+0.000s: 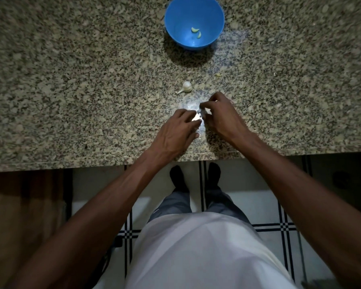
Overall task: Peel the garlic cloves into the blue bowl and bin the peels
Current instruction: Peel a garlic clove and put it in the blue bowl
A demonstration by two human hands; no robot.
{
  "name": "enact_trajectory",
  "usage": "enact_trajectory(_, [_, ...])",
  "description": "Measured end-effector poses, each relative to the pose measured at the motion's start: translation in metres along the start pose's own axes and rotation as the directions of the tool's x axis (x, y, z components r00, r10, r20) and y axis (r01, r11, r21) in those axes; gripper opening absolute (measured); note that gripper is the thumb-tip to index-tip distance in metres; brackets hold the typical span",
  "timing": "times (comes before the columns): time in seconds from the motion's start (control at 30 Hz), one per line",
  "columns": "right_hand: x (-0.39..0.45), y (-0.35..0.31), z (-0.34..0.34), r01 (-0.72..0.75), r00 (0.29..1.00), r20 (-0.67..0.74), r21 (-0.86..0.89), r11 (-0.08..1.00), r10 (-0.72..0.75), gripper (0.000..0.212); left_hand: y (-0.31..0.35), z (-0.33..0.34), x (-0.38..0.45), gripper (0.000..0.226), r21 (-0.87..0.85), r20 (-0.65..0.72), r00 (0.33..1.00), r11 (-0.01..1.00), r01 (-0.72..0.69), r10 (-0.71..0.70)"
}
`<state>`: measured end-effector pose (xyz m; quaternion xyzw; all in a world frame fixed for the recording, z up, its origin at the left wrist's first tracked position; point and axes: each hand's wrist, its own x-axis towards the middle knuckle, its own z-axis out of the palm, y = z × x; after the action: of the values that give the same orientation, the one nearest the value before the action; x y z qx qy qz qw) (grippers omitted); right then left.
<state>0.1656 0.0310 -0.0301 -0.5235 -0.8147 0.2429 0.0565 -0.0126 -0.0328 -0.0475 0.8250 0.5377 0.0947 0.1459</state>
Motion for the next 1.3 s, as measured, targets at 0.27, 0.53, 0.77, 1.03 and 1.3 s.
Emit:
enact_trajectory(0.27, [-0.009,-0.015,-0.001,0.028,0.997,0.068,-0.041,0.999,-0.025,0.003,0.011,0.002,-0.011,0.013,0.095,0.046,0.997,0.994,0.054,-0.058])
enact_trajectory(0.53, [-0.018,-0.012,-0.002,0.048,0.999,0.013,-0.086,0.995,-0.047,0.014,0.011,0.005,-0.008,0.015,-0.054,-0.011,0.987,0.986,0.159,-0.160])
enact_trajectory(0.77, [-0.037,0.020,-0.014,-0.278,0.956,0.046,0.462,0.842,0.291,0.009,-0.006,-0.011,-0.004,0.014,-0.445,-0.153,0.870,0.819,0.362,-0.468])
enact_trajectory(1.03, [-0.056,0.012,0.000,-0.230,0.970,0.031,0.450,0.863,0.242,0.014,0.021,-0.006,-0.015,0.014,-0.425,-0.123,0.890,0.833,0.353,-0.440])
enact_trajectory(1.3, [-0.053,0.025,-0.005,-0.234,0.971,0.100,0.569,0.788,0.216,0.011,0.016,-0.023,-0.029,0.012,-0.513,-0.077,0.771,0.688,0.513,-0.632])
